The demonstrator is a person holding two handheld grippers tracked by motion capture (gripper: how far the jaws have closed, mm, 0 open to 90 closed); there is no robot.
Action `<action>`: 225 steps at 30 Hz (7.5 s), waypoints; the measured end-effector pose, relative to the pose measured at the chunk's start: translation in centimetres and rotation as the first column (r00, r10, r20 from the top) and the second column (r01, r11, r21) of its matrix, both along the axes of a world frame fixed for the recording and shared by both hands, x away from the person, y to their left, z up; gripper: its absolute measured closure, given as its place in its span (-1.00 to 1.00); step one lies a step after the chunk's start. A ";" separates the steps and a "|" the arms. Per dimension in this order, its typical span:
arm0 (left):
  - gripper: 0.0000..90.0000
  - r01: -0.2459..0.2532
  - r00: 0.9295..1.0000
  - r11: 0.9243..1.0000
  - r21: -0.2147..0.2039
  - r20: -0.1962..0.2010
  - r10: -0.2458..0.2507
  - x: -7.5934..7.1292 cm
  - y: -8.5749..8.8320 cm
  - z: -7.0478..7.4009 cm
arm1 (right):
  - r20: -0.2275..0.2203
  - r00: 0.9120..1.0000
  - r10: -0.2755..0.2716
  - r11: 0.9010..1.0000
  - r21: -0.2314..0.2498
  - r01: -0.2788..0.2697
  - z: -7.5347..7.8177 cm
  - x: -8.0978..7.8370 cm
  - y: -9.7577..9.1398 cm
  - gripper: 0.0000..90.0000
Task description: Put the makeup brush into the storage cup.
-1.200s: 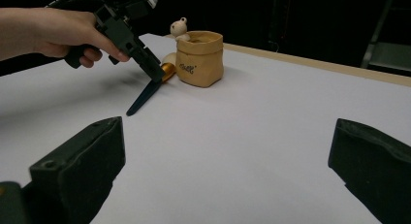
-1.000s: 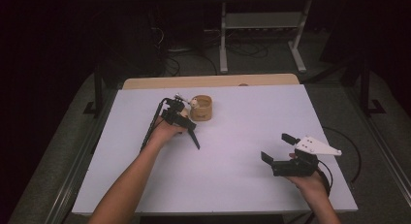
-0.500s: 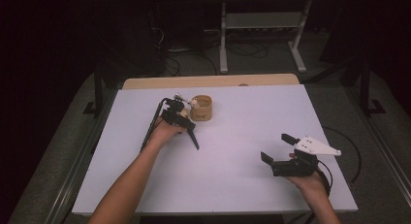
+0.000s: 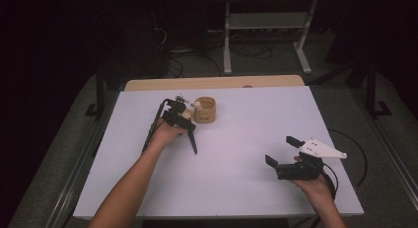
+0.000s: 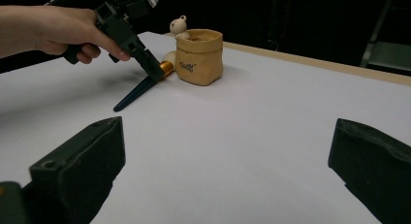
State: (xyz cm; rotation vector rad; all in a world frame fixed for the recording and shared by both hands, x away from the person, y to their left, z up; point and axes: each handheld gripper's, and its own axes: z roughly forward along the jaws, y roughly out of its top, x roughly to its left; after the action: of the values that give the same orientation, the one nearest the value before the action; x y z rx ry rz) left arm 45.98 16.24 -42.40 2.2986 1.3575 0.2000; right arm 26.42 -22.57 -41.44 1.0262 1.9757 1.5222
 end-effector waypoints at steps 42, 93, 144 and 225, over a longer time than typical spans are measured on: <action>0.21 -0.006 1.000 1.000 0.023 0.009 0.006 1.0 1.1 0.5 | 0.000 1.000 0.001 1.000 -0.001 -0.001 0.0 0.0 0.0 -1.00; 0.35 -0.019 1.000 0.999 0.038 -0.023 0.020 1.3 1.8 1.4 | -0.002 1.000 -0.003 1.000 0.005 0.003 0.0 0.0 -0.1 -1.00; 0.36 0.072 0.956 0.952 -0.296 0.294 0.019 -3.5 7.3 4.4 | -0.007 1.000 -0.004 1.000 0.007 0.005 -0.1 0.0 -0.1 -1.00; 0.37 0.362 0.823 0.827 -0.429 0.564 -0.067 0.0 2.9 10.7 | -0.011 1.000 -0.004 0.999 0.036 0.004 -0.2 0.0 -0.4 -1.00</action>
State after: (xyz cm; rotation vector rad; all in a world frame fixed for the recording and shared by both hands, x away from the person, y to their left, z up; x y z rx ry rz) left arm 46.02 19.18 -31.69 1.7332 0.7264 0.3157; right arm 26.38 -22.98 -41.61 1.0551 1.9592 1.5589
